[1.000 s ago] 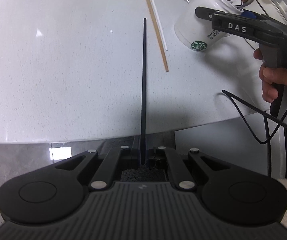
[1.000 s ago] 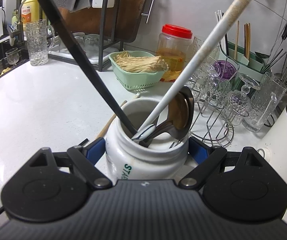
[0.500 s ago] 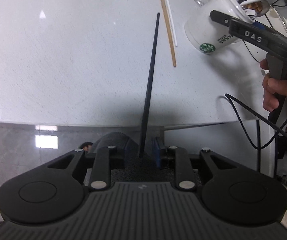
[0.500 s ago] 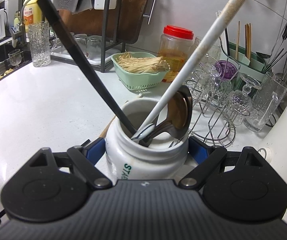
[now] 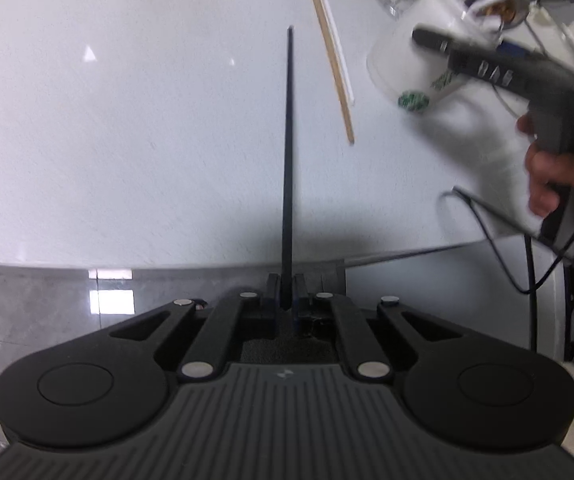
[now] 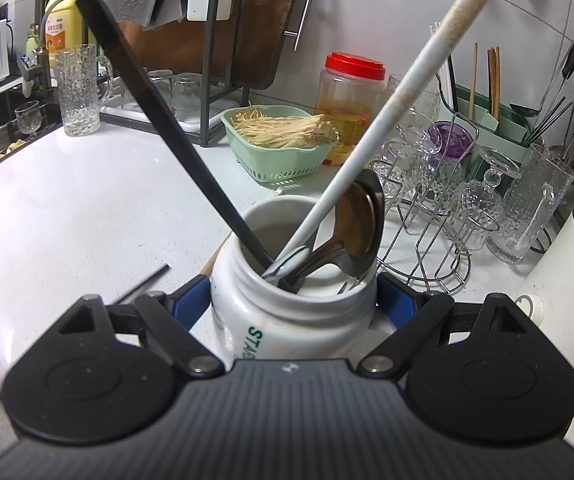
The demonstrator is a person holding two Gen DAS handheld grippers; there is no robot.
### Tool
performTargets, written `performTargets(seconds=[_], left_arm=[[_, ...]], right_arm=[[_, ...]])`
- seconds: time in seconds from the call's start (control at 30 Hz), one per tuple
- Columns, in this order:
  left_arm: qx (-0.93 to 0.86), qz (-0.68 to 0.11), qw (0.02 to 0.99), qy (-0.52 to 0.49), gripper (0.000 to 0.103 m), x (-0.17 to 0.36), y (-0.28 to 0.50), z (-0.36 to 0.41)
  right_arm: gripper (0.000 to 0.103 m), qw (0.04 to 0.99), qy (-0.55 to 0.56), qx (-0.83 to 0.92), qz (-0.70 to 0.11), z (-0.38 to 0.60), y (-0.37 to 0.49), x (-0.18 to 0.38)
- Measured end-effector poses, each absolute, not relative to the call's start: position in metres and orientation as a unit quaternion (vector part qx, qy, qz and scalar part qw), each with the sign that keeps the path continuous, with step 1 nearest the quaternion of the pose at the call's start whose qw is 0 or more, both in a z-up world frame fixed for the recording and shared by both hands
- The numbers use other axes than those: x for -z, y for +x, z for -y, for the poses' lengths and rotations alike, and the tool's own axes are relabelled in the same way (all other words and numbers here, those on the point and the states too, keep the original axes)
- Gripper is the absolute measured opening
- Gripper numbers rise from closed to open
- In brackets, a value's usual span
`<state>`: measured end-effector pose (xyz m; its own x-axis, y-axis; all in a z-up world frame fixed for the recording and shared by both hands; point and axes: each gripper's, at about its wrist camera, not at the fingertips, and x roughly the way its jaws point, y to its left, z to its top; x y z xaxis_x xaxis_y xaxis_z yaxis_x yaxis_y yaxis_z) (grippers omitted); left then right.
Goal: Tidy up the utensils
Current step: 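Carry the black chopstick with the left tool over the mug, then lower the black chopstick into the mug held by the right tool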
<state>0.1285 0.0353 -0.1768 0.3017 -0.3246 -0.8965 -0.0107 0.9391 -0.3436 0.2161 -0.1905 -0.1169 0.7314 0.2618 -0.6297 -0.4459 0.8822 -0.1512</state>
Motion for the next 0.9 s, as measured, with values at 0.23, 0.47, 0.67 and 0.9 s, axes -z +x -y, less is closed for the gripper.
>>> performTargets(seconds=[0.23, 0.47, 0.67, 0.9], left_arm=[[0.084, -0.548, 0.824, -0.118, 0.006, 0.113, 0.136, -0.049], [0.079, -0.501, 0.859, -0.072, 0.006, 0.047, 0.153, -0.055], [0.098, -0.476, 0.873, -0.052, 0.006, 0.017, 0.171, -0.056], [0.134, -0.470, 0.872, -0.030, 0.006, 0.003, 0.196, -0.053]], right_arm=[[0.091, 0.919, -0.148, -0.194, -0.309, 0.191, 0.216, 0.117], [0.091, 0.920, -0.148, -0.193, -0.308, 0.191, 0.215, 0.117], [0.091, 0.922, -0.146, -0.180, -0.310, 0.187, 0.214, 0.117], [0.091, 0.922, -0.146, -0.173, -0.315, 0.184, 0.215, 0.117]])
